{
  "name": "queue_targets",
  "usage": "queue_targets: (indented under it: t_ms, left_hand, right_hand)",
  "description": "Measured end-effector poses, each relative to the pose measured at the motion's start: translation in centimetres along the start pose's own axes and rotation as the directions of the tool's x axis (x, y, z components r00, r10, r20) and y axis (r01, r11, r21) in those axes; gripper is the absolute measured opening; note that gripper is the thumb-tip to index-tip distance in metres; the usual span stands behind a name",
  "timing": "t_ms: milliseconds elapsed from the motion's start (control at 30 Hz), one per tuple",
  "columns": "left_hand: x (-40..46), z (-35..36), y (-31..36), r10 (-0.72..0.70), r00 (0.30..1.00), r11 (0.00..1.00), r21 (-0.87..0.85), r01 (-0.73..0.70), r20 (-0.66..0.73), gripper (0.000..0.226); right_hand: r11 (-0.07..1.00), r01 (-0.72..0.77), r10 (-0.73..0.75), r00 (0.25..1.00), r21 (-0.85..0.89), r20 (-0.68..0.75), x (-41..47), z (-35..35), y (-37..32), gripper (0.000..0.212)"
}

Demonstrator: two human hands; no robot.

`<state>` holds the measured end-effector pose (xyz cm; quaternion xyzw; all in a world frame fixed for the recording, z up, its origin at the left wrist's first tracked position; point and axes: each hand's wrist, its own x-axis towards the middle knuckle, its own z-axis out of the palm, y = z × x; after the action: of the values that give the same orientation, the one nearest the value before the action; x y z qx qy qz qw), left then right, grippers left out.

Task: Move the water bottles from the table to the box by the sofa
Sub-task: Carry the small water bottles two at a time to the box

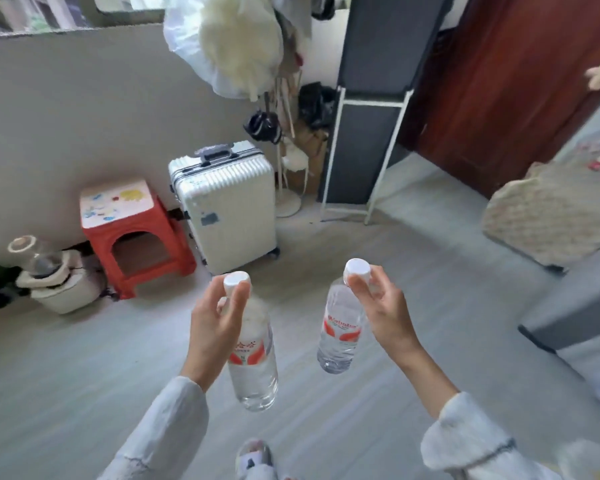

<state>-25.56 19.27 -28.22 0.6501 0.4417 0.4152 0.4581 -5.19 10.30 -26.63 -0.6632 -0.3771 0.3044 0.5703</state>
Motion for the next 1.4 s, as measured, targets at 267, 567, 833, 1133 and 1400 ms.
queue_targets:
  t_ms: [267,567,833,1133,1400]
  left_hand:
    - [11.8,16.9,3.3,0.134,0.951,0.990,-0.069,-0.120,0.277,0.033]
    - [24.7,36.2,6.3,0.207,0.825,0.977,-0.149,-0.151,0.525,0.032]
    - [31.0,52.6,9.2,0.220,0.702,0.975,-0.147,-0.164,0.677,0.035]
    - [35.3,73.4,12.9,0.230,0.688,0.973,-0.138,-0.187,0.688,0.038]
    - [38.3,89.5,17.6,0.231,0.658,0.973,-0.173,-0.153,0.717,0.042]
  right_hand:
    - [0.999,-0.031,0.038,0.926,0.026,-0.376,8.5,-12.7,2.7,0.044]
    - [1.000,-0.022,0.022,0.794,0.007,-0.608,20.6,-25.2,4.4,0.031]
    - [0.998,-0.054,0.067,0.683,0.041,-0.728,28.0,-36.7,7.6,0.013]
    - [0.996,-0.092,0.068,0.664,0.009,-0.745,37.9,-55.4,11.8,0.003]
    - [0.993,-0.122,0.086,0.651,0.008,-0.754,45.1,-69.8,12.8,0.008]
